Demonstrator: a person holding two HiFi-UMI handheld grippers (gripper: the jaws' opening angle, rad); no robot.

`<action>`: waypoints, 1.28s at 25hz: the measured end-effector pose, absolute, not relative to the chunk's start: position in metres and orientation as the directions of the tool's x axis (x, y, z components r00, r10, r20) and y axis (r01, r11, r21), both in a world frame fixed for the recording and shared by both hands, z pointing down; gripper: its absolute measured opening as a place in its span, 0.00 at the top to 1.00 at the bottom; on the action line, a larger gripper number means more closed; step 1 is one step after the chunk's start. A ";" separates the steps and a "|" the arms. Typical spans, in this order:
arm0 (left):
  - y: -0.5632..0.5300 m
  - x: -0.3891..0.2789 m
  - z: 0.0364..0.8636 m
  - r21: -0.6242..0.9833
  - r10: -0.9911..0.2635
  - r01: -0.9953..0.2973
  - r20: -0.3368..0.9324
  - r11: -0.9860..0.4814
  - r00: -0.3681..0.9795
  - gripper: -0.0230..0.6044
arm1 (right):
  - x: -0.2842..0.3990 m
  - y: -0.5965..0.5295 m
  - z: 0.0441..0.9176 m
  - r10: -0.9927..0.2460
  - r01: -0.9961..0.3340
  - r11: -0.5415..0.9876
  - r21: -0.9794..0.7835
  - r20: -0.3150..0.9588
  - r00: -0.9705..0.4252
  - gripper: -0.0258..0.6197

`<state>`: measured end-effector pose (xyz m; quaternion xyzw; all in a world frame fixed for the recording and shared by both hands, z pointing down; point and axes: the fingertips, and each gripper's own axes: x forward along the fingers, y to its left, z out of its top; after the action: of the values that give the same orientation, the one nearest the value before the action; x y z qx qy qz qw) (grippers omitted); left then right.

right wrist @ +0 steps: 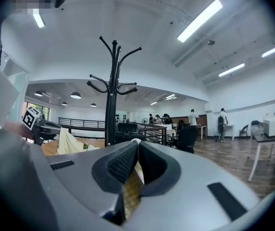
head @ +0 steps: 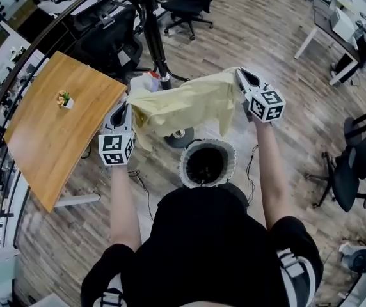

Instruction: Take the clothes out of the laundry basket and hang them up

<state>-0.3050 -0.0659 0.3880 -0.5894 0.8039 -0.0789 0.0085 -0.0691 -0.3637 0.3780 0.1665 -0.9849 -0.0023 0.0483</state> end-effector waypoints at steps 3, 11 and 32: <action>-0.065 -0.314 0.379 -0.122 -0.944 -0.940 0.052 0.318 -0.326 0.91 | -0.088 -0.367 0.363 -0.304 -0.303 0.953 0.029 0.072 -0.950 0.94; -0.070 -0.334 0.363 -0.148 -0.909 -0.902 0.039 0.405 -0.414 0.91 | -0.140 -0.415 0.322 -0.237 -0.234 0.969 0.074 0.037 -0.971 0.94; -0.095 -0.379 0.462 -0.189 -0.643 -0.710 0.317 0.678 -0.698 0.91 | -0.252 -0.510 0.484 0.011 0.005 1.000 -0.020 0.353 -0.936 0.94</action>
<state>-0.3793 -0.0948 0.4624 -0.3720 0.9091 -0.1499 -0.1128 -0.2523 -0.5102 0.4837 -0.0041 -0.9837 0.0095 0.1794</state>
